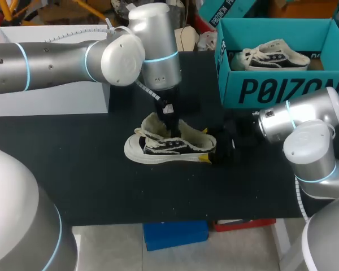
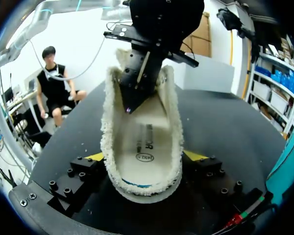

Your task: Take the shoe out of the shoebox, open the shoe tongue, remove and reinsert the insole, then place the shoe into the shoebox

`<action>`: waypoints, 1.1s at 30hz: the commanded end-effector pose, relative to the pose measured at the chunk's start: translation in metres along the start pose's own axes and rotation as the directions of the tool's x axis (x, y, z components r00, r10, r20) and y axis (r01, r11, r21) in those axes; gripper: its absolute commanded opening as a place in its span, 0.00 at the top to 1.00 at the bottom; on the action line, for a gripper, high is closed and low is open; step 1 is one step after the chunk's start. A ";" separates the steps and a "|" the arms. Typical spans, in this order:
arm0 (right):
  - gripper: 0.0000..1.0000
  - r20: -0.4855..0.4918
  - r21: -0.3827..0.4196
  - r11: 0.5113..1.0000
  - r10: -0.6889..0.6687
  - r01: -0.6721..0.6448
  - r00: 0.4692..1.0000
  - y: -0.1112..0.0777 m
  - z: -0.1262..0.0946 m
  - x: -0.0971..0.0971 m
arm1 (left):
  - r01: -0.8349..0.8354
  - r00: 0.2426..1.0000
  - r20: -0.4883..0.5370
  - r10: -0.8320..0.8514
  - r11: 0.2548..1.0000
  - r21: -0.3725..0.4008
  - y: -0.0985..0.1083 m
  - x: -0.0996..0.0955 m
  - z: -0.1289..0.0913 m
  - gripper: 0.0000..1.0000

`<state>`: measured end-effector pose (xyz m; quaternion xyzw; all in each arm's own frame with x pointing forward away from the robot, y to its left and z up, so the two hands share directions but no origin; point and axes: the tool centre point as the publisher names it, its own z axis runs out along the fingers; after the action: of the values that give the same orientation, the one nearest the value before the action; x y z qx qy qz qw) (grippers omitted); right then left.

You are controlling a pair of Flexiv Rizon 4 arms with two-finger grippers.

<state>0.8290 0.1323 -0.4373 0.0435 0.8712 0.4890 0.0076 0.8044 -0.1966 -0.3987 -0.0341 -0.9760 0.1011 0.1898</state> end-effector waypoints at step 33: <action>1.00 0.001 0.000 1.000 0.001 -0.001 1.000 -0.003 0.003 -0.001 | 0.002 0.998 0.063 0.000 0.999 -0.034 -0.005 -0.002 0.044 0.53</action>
<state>0.8286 0.1316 -0.4379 0.0433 0.8713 0.4888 0.0078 0.7963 -0.2064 -0.4212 -0.0338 -0.9829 0.0839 0.1606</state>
